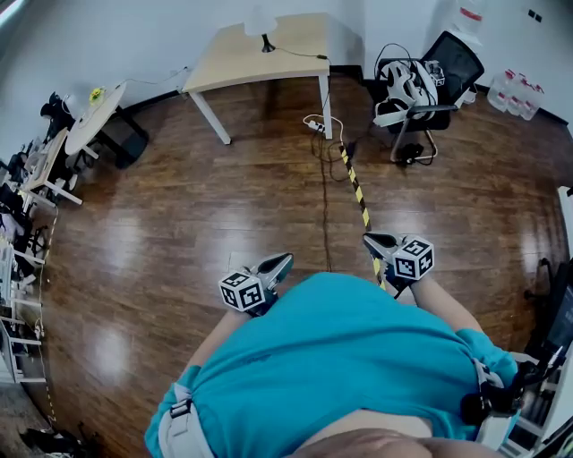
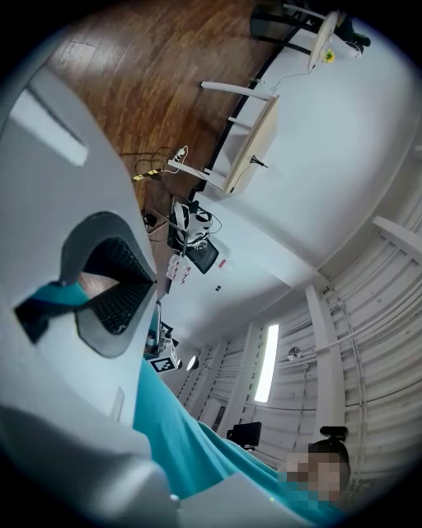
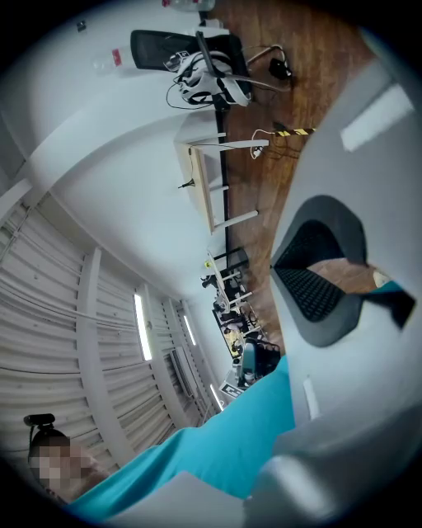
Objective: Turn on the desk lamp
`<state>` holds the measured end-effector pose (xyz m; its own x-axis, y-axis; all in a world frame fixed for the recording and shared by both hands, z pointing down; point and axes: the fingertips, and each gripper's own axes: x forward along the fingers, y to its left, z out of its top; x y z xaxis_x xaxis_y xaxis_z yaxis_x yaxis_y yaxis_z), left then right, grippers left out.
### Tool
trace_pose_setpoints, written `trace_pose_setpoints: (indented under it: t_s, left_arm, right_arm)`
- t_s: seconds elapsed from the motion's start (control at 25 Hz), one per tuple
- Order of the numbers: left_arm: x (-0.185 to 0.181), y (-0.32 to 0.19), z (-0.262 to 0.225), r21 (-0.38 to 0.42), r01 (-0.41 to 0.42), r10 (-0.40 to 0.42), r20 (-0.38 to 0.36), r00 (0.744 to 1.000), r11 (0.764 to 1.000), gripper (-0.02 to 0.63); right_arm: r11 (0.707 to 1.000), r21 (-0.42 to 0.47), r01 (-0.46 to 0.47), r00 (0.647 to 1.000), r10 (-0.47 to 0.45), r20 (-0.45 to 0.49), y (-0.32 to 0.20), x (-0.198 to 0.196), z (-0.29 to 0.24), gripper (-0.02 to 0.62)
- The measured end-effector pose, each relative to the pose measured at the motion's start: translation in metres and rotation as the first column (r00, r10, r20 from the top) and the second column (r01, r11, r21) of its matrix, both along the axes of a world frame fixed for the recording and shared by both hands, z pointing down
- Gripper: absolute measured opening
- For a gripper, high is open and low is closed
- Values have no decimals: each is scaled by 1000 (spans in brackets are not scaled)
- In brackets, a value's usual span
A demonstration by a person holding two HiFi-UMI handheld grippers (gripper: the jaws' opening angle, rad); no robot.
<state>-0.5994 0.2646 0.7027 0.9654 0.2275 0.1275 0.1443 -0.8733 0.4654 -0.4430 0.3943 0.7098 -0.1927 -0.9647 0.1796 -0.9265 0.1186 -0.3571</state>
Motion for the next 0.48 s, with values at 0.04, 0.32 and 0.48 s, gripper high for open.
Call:
trace_pose_setpoints:
  t_s: [0.04, 0.32, 0.48]
  left_arm:
    - [5, 2, 1, 0, -1, 1, -1, 1000, 1000, 0]
    - [24, -41, 1, -31, 5, -6, -10, 1000, 999, 0]
    - [35, -110, -15, -53, -3, 0, -58, 998, 999, 0]
  right_arm:
    - [1000, -3, 2, 1000, -2, 1, 0, 5, 3, 2]
    - [999, -42, -12, 1000, 13, 6, -34, 25, 3, 2]
    - [998, -42, -45, 999, 44, -27, -94, 31, -19, 2]
